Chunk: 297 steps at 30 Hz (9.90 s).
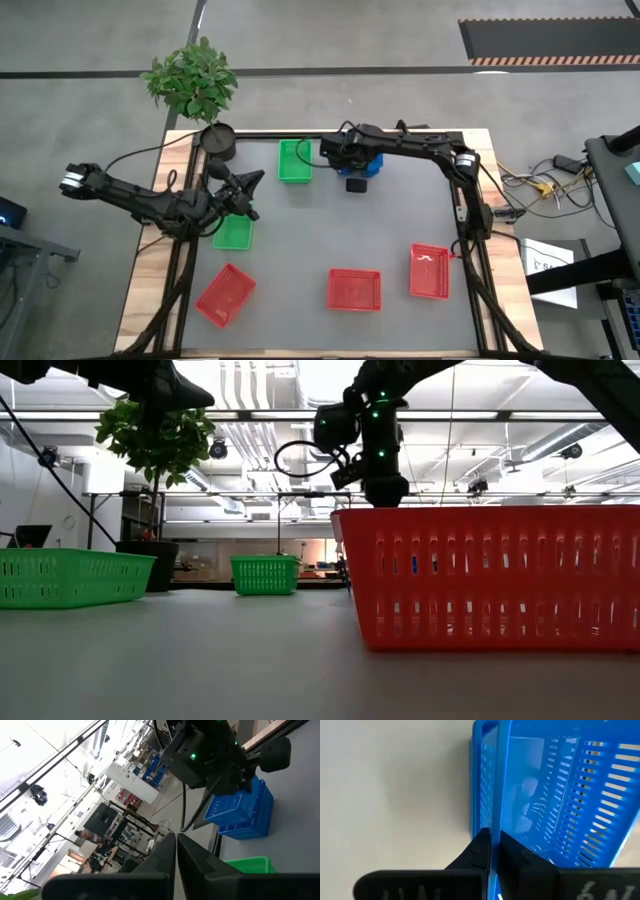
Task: Stack baskets by color
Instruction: Stack the bottom blue basket on the top blue basket, then stack the middle red basket on the left red basket, then stack the bottom green basket on the top green basket
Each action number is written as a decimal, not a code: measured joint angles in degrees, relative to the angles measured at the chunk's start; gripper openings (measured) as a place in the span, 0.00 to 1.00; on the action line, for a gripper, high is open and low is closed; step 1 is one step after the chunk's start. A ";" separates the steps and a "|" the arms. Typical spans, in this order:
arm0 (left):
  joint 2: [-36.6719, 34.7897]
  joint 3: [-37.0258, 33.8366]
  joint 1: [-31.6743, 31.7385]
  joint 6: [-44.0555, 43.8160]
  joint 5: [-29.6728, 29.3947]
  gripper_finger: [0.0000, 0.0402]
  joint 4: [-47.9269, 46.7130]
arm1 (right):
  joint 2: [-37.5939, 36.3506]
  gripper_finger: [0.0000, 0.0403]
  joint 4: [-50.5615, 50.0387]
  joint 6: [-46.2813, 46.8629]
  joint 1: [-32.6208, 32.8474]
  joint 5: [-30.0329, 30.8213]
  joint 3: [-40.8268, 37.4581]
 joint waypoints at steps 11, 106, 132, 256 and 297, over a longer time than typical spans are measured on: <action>0.00 -0.15 0.00 -0.26 -0.02 0.00 0.02 | 0.20 0.02 1.72 0.02 -0.92 0.05 0.00; 46.84 22.86 -2.44 -28.97 20.06 0.00 31.68 | -90.05 0.07 89.77 -9.67 18.68 -28.05 -91.08; 63.98 67.12 -7.52 -71.06 43.77 0.00 -38.48 | -99.65 0.07 89.60 -11.86 18.67 -28.16 -93.61; 66.45 64.08 -41.09 -160.92 38.68 0.00 -105.93 | -99.10 0.07 87.42 -9.44 18.67 -27.56 -94.47; 66.46 63.28 -37.08 -139.33 13.94 0.28 -91.13 | -99.25 0.07 86.44 -8.80 18.69 -35.58 -95.59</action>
